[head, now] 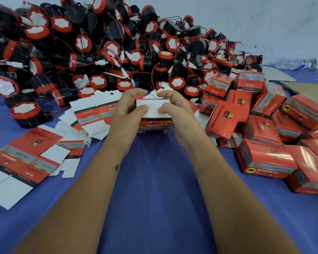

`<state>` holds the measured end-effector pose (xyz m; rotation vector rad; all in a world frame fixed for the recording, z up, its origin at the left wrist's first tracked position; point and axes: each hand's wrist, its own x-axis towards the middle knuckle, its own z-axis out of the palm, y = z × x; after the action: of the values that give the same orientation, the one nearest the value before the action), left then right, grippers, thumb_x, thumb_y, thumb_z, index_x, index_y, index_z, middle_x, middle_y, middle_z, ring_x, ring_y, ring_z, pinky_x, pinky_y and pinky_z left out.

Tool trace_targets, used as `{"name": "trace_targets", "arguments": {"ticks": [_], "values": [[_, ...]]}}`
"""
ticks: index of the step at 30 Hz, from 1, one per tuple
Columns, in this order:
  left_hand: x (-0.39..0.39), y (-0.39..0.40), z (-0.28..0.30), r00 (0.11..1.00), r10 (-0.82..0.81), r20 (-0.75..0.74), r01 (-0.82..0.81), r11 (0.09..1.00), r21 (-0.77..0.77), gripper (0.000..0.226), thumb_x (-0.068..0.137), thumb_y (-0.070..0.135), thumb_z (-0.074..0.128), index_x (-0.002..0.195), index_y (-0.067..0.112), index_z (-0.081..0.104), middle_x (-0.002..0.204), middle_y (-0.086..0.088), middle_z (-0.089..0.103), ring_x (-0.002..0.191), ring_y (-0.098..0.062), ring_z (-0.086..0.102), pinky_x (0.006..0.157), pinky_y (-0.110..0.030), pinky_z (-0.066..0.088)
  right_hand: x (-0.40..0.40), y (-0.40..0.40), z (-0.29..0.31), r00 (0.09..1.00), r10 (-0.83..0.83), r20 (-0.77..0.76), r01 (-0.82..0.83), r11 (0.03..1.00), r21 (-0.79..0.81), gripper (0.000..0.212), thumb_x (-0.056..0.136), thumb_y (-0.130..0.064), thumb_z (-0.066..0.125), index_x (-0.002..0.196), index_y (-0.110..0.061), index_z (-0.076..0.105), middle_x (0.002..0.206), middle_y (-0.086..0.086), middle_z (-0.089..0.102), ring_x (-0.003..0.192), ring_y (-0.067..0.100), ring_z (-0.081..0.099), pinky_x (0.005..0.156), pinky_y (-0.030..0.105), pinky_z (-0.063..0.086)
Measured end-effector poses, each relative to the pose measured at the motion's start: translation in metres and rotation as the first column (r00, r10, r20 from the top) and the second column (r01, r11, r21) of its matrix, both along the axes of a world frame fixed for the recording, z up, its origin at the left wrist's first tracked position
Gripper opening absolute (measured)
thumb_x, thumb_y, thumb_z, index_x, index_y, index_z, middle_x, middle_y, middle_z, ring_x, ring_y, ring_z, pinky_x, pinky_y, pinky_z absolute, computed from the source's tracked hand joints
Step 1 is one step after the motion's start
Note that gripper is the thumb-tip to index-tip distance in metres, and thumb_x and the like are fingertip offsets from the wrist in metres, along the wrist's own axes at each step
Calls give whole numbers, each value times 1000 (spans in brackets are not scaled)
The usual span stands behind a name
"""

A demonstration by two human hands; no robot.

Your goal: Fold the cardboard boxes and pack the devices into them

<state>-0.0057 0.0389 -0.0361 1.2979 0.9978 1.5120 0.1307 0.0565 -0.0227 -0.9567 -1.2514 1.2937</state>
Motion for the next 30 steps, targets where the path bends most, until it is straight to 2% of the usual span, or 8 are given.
{"name": "trace_targets", "arguments": {"ticks": [6, 9, 14, 17, 23, 25, 28, 30], "values": [[1, 1, -3, 988, 97, -118, -93, 995, 34, 33, 93, 3, 54, 110, 29, 63, 108, 2, 66, 91, -6, 64, 65, -17, 53, -4, -3, -1, 996, -50, 74, 43, 994, 100, 43, 81, 10, 54, 99, -29, 62, 104, 4, 65, 90, 20, 64, 56, 21, 51], [0, 1, -3, 987, 113, -112, -111, 994, 22, 35, 91, 2, 56, 114, 28, 61, 106, 5, 66, 88, -1, 64, 67, -18, 54, -7, -3, -2, 994, -49, 99, 37, 992, 118, 44, 81, 10, 54, 100, -30, 62, 113, 8, 64, 101, 25, 64, 64, 25, 55], [-3, 0, -4, 995, 57, -86, -61, 997, -43, 38, 91, 3, 56, 119, 28, 63, 115, 2, 67, 98, -12, 68, 68, -19, 55, -4, -1, -4, 991, -45, 128, 27, 990, 140, 45, 82, 8, 57, 109, -28, 61, 118, 7, 63, 108, 26, 62, 76, 35, 59], [-2, 1, -2, 993, 79, -87, -84, 995, -50, 37, 90, 1, 56, 117, 24, 64, 117, -3, 66, 101, -18, 66, 70, -24, 58, -4, -1, -5, 986, -53, 157, 30, 989, 147, 44, 84, 7, 59, 109, -29, 61, 117, 6, 63, 106, 24, 62, 73, 31, 58], [-1, -3, 0, 988, 108, -108, -106, 994, 23, 34, 87, 2, 56, 109, 26, 65, 101, 4, 65, 89, -10, 67, 62, -26, 57, -6, 1, 3, 978, -199, -64, 196, 979, -51, 19, 93, -17, 53, 98, -17, 72, 106, 6, 69, 91, 16, 64, 72, 28, 52], [-2, -4, 2, 992, 99, -72, -97, 995, 32, 35, 85, 6, 56, 105, 34, 64, 106, 6, 66, 95, -15, 68, 63, -30, 60, -5, 3, 5, 968, -249, 11, 249, 965, -80, 24, 95, -27, 52, 98, -16, 73, 104, 8, 72, 88, 16, 65, 72, 30, 51], [-1, -4, 5, 992, 117, -43, -113, 989, 97, 41, 88, 0, 55, 106, 36, 62, 116, 4, 65, 105, -13, 65, 74, -22, 56, -5, 1, 7, 981, -192, 36, 195, 970, -144, 34, 101, -40, 44, 103, -18, 70, 89, -2, 74, 72, 4, 67, 60, 17, 50], [0, -6, 6, 990, 116, -76, -105, 985, 139, 42, 88, -2, 54, 112, 33, 60, 119, 6, 64, 108, -9, 63, 82, -22, 54, -7, -4, 8, 991, -129, -16, 124, 975, -184, 41, 102, -46, 41, 114, -17, 67, 99, 0, 73, 80, 7, 69, 63, 16, 52]]}}
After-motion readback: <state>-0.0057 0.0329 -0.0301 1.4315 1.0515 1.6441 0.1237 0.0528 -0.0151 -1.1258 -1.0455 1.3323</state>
